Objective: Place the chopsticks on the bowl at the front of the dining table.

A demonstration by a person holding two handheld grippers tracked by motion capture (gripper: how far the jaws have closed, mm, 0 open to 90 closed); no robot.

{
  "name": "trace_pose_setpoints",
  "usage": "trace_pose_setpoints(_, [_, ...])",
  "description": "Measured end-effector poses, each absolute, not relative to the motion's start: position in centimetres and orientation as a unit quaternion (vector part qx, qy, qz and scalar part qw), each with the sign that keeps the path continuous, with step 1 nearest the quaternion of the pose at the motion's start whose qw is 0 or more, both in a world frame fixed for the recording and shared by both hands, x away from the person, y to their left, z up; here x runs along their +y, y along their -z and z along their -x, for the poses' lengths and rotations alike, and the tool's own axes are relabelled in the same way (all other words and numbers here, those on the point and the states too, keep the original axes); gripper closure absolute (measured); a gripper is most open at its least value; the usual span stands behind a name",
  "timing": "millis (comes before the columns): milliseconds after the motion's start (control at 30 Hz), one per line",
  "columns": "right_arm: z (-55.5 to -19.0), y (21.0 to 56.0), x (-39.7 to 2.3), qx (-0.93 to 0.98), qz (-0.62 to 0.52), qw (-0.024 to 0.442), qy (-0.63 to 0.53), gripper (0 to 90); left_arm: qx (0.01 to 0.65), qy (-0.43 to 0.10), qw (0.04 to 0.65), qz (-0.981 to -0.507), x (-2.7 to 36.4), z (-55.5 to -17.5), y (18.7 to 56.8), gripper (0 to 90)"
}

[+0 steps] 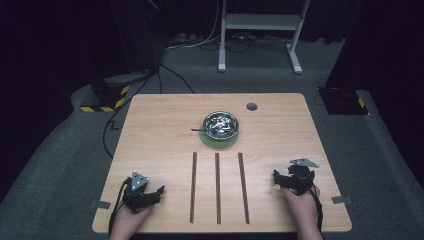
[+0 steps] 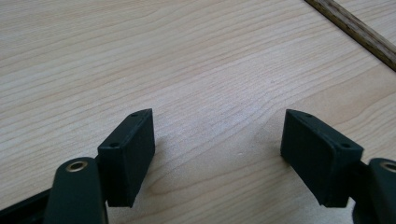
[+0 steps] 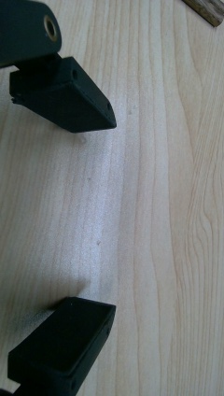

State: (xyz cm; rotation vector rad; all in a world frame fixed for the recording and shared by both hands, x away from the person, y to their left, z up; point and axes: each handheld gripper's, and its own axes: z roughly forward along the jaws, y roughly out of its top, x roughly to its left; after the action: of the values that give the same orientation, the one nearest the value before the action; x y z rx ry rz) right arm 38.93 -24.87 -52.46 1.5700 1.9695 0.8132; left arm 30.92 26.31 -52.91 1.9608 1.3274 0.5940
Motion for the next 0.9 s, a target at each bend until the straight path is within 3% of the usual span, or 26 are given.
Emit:
trace_pose_setpoints(567, [-37.8,52.3,-25.9,0.712,-0.575,0.226,-0.334,16.8,0.521,-0.233,0.341,-0.747,26.3,-30.9,52.9,27.4])
trace_pose_setpoints(600, [-37.6,52.3,-25.7,0.717,-0.564,0.226,-0.340,24.2,0.520,-0.233,0.342,-0.747,26.3,-30.9,52.9,27.4])
trace_pose_setpoints(733, [-37.3,52.2,-24.2,0.743,-0.537,0.229,-0.328,31.2,0.520,-0.231,0.343,-0.748,26.4,-30.9,52.9,27.4])
trace_pose_setpoints(900, [-36.9,52.1,-22.1,0.756,-0.519,0.216,-0.337,33.6,0.517,-0.230,0.343,-0.750,26.4,-31.0,52.9,27.4])
